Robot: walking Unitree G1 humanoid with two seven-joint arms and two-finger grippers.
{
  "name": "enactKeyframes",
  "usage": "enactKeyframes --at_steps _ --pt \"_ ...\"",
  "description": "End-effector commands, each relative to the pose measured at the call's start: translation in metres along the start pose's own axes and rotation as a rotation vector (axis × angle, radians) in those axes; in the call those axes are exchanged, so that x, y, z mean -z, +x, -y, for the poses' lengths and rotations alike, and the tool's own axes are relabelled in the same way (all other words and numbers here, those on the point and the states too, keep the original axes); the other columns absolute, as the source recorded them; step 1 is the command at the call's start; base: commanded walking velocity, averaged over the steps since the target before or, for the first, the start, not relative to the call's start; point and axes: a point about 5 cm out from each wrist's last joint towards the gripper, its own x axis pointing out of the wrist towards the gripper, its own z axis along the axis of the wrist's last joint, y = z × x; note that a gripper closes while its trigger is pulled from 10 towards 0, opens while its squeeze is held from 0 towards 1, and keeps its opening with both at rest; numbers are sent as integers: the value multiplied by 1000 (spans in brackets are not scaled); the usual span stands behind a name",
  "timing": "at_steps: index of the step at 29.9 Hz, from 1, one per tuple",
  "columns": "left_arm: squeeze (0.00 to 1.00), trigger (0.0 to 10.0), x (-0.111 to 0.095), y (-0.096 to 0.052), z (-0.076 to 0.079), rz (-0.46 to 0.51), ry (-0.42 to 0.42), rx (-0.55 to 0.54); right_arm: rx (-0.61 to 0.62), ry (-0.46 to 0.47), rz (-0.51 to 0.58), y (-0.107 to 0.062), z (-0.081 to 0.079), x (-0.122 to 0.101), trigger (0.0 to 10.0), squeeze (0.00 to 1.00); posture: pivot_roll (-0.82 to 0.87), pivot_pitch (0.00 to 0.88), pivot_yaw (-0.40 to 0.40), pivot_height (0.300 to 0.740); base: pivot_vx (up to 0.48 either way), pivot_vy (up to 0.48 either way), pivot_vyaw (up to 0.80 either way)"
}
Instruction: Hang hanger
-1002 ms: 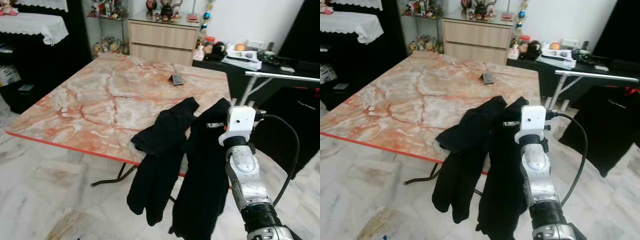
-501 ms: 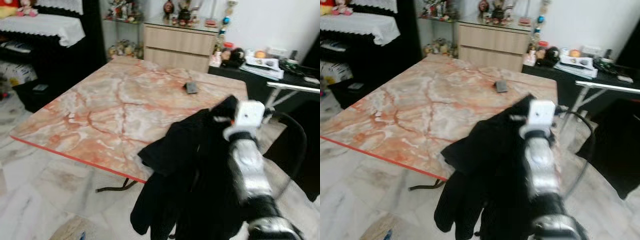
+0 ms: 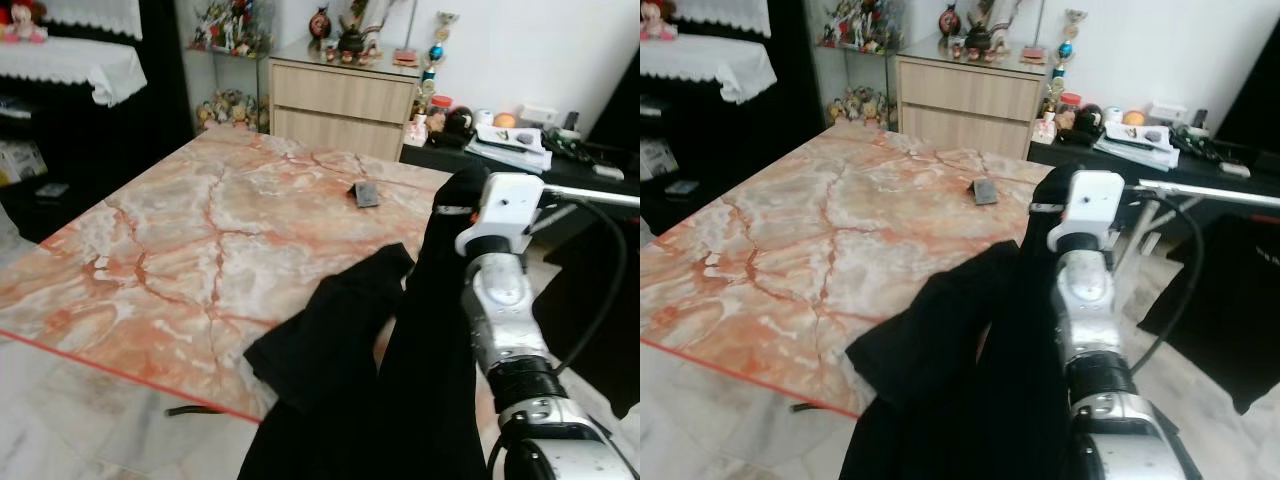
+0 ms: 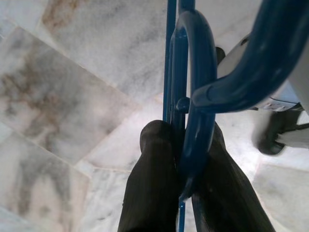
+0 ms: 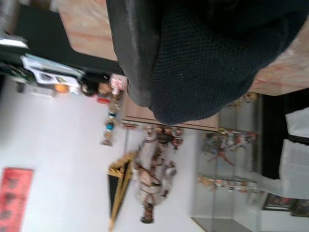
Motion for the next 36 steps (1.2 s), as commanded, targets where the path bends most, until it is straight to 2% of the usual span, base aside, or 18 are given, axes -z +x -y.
enactKeyframes --at_steps 1,2,4,8,10,14,15,20,21,22,23,29,31,36 --pt "0 10000 4 -1 5 -1 10 19 39 -17 -27 -3 14 6 10000 0 128 0 -59 740 0 0 0" --pt "0 10000 4 -1 5 -1 10 19 39 -17 -27 -3 14 6 10000 0 128 0 -59 740 0 0 0" --pt "0 10000 7 -2 4 -2 20 18 50 -30 -116 -11 15 24 10000 0 126 0 -60 740 0 0 0" --pt "0 10000 7 -2 3 1 22 19 57 23 -174 -22 12 38 10000 0 128 0 -60 740 0 0 0" --pt "0 10000 0 -1 -1 14 23 17 51 56 -220 -38 6 52 10000 0 128 0 -60 740 0 0 0" --pt "0 10000 -3 0 -1 19 25 17 45 77 -261 -50 2 60 10000 0 123 0 -57 740 0 0 0" --pt "0 10000 -6 1 0 23 29 20 48 96 -300 -59 0 66 10000 0 120 0 -56 740 0 0 0" --pt "0 10000 -4 1 10 30 36 34 50 117 -360 -75 -1 76 10000 0 116 0 -54 740 0 0 0" --pt "0 10000 -2 1 12 31 39 36 52 117 -371 -78 -2 77 10000 808 116 0 -53 740 0 0 0" --pt "0 10000 -2 1 12 31 39 36 52 117 -371 -78 -2 77 10000 808 116 0 -53 740 0 0 0" --pt "0 10000 -1 0 12 31 39 37 53 116 -377 -79 -2 78 10000 1000 115 0 -52 740 0 0 0" --pt "0 10000 7 -2 7 25 40 35 96 116 -390 -86 3 76 10000 1000 119 0 -58 740 0 0 0" --pt "0 10000 9 -3 3 18 39 31 91 116 -417 -99 3 77 10000 1000 117 0 -59 740 0 0 0" --pt "0 10000 11 -3 3 10 42 30 65 121 -455 -115 0 74 10000 1000 112 0 -58 740 0 0 0"
